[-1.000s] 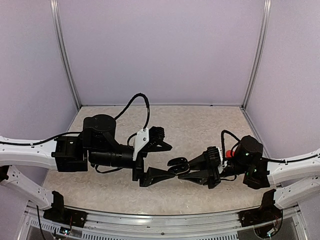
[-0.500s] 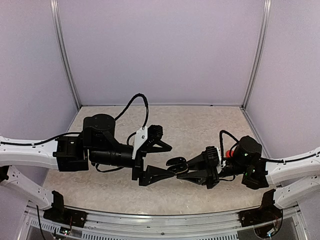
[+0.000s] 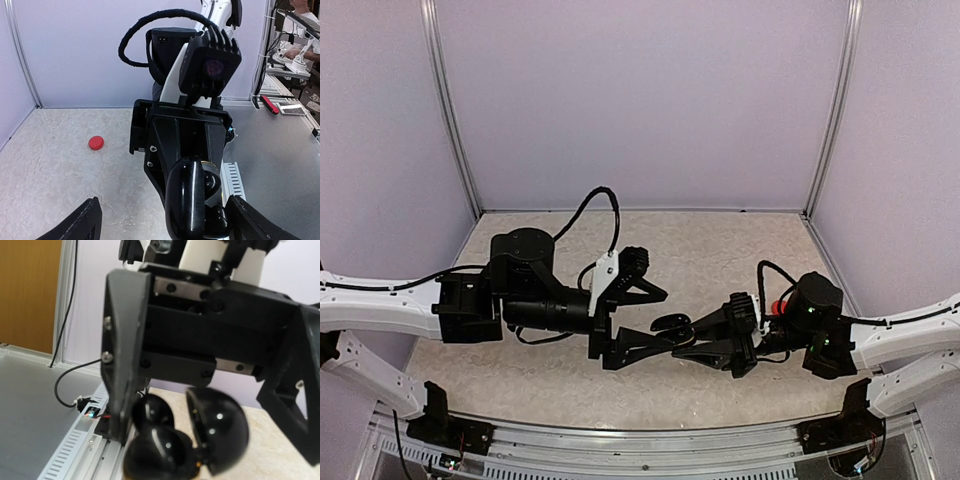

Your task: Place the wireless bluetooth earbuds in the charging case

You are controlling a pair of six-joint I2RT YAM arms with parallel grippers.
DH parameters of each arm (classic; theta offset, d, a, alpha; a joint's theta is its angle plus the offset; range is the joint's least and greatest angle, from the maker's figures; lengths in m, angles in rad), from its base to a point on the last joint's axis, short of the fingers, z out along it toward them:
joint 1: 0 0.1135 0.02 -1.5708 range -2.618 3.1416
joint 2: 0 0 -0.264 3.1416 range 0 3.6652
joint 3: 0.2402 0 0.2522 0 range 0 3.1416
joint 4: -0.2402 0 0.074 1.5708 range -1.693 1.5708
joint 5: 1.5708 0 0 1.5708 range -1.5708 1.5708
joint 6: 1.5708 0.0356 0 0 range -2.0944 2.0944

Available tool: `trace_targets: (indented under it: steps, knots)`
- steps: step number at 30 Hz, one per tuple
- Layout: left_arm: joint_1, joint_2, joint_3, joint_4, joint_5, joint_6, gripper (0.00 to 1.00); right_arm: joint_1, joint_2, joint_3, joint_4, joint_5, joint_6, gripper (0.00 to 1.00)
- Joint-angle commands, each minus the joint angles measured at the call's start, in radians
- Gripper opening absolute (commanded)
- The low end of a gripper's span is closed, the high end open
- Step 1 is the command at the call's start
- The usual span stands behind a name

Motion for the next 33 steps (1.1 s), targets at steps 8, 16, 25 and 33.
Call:
trace_targets:
  steps: [8,16,25,33]
  knots:
    - [0.037,0.021,-0.006,0.043,-0.013,-0.022,0.85,0.033,0.001,0.027,0.021,-0.046,-0.006,0.00]
    - [0.050,0.018,-0.032,0.071,0.053,-0.025,0.94,0.035,-0.008,0.018,0.037,-0.032,0.004,0.00]
    - [0.039,-0.045,-0.076,0.094,0.172,0.032,0.99,0.035,-0.042,-0.001,0.037,0.011,0.014,0.00]
    - [0.032,-0.089,-0.091,0.087,0.125,0.034,0.97,0.034,-0.040,0.004,0.019,0.010,0.004,0.00]
